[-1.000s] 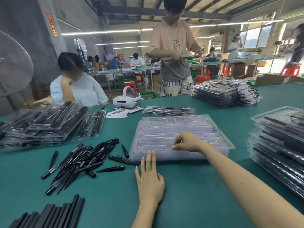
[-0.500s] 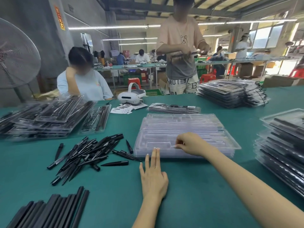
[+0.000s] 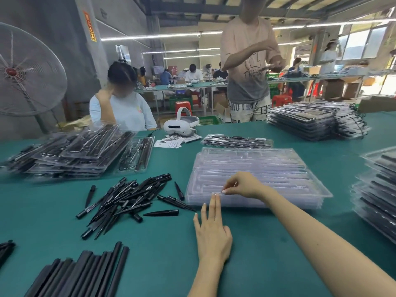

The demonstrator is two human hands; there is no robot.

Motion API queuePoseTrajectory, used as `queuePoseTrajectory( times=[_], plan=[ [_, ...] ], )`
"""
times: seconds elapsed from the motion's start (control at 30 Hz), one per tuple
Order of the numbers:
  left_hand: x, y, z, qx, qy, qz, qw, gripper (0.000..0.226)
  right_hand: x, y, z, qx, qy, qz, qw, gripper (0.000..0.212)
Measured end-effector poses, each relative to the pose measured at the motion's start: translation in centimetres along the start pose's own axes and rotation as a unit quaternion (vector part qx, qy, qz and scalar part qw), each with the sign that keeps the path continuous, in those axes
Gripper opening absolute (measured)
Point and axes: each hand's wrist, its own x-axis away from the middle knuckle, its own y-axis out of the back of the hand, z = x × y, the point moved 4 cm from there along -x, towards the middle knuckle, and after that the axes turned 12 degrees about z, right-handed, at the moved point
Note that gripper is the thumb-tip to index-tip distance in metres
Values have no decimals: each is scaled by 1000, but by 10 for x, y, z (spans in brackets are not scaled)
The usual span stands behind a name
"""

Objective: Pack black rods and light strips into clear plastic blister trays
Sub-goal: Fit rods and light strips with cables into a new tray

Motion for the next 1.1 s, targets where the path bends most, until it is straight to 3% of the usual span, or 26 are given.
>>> queuePoseTrajectory(
  times=[0.17, 0.37, 0.5, 0.67, 0.8, 1.03, 1.1],
  plan=[
    [1, 0, 0, 7, -4, -1, 1000, 83, -6, 5, -2, -32, -43, 40, 998, 19],
    [0, 0, 1, 7, -9, -23, 1000, 86, -9, 1, 8, 112, -27, 35, 993, 22],
    [2, 1, -2, 1, -8, -40, 999, 87, -5, -10, 2, 137, -25, -5, 990, 26],
    [-4, 9, -6, -76, 0, -40, 996, 84, -3, -18, 1, 166, -26, -37, 985, 23],
    [-21, 12, -3, -172, -18, 54, 983, 76, -4, -22, -2, 174, -33, -72, 982, 23],
    [-23, 23, -9, -270, -45, -2, 962, 78, -8, -24, 1, 196, -54, -79, 976, 21],
    [-18, 24, -11, -268, -63, -3, 961, 79, -3, -6, 8, 151, -55, -140, 977, 27]
  ],
)
